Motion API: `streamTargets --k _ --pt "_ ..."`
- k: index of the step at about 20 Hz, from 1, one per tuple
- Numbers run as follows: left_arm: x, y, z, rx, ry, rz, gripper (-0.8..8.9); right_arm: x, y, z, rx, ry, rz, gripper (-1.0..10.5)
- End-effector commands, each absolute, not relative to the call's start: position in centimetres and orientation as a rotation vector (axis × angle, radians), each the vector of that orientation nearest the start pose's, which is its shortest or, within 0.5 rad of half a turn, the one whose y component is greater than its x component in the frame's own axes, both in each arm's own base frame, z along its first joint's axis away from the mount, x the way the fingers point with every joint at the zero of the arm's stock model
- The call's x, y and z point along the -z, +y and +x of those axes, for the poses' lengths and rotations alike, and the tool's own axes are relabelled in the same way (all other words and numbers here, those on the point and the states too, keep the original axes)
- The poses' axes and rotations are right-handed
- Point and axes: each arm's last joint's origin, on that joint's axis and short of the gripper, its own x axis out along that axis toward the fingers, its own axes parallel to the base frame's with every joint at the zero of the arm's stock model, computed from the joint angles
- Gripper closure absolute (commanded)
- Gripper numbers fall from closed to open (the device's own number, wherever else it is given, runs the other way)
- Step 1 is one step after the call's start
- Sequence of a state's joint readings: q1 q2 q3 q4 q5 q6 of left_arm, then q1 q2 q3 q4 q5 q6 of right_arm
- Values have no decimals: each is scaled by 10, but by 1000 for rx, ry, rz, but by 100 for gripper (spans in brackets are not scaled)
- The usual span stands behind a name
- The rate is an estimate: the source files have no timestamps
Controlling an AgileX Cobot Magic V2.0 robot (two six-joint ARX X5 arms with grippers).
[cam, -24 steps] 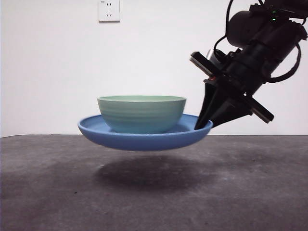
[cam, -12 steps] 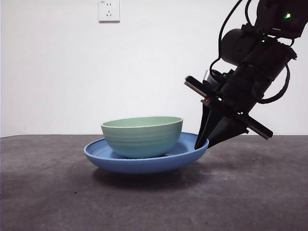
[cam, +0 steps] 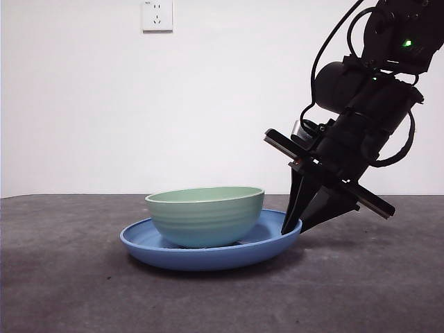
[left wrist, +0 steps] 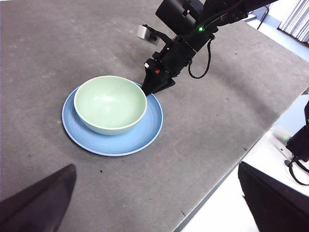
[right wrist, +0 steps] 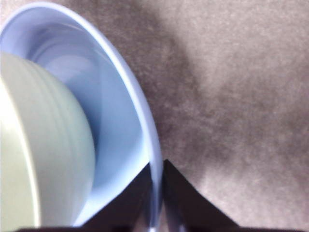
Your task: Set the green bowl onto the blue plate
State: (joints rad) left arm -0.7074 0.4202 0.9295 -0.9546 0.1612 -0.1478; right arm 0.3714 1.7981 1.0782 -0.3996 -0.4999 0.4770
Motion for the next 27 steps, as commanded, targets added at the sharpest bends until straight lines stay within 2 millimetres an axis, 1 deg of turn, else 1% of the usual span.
streamTargets --k 1,2,4,6,8,10,12,14,15,17,19,22,27 --pt "-345 -36 35 829 491 -18 251 -162 142 320 -499 1303 476 761" --pt "-345 -36 35 829 491 -18 251 -163 142 320 -498 1297 468 720" --pt "-345 -36 35 829 491 -18 251 -166 141 320 -508 1284 455 712" --pt "-345 -36 35 829 491 -19 251 -176 138 319 -517 1252 454 696" --pt "-345 -36 35 829 491 -19 251 -193 133 316 -538 1195 446 619" --pt "-345 -36 35 829 491 -19 251 -216 126 308 -561 1139 427 571" --pt "-345 -36 35 829 491 -19 251 -242 119 294 -579 1084 388 517" --pt "-345 -36 35 829 491 -19 251 -269 111 274 -590 1020 324 461" --pt "-345 -36 35 829 491 -19 251 -283 107 261 -619 978 277 436" --pt "-345 -36 35 829 491 -19 251 -307 100 235 -666 919 211 371" --pt "-345 -36 35 829 491 -19 251 -318 95 217 -689 893 178 331" --pt "-345 -36 35 829 491 -19 251 -333 88 189 -729 863 120 324" --pt "-345 -36 35 829 490 -18 251 -346 79 152 -788 826 46 325"
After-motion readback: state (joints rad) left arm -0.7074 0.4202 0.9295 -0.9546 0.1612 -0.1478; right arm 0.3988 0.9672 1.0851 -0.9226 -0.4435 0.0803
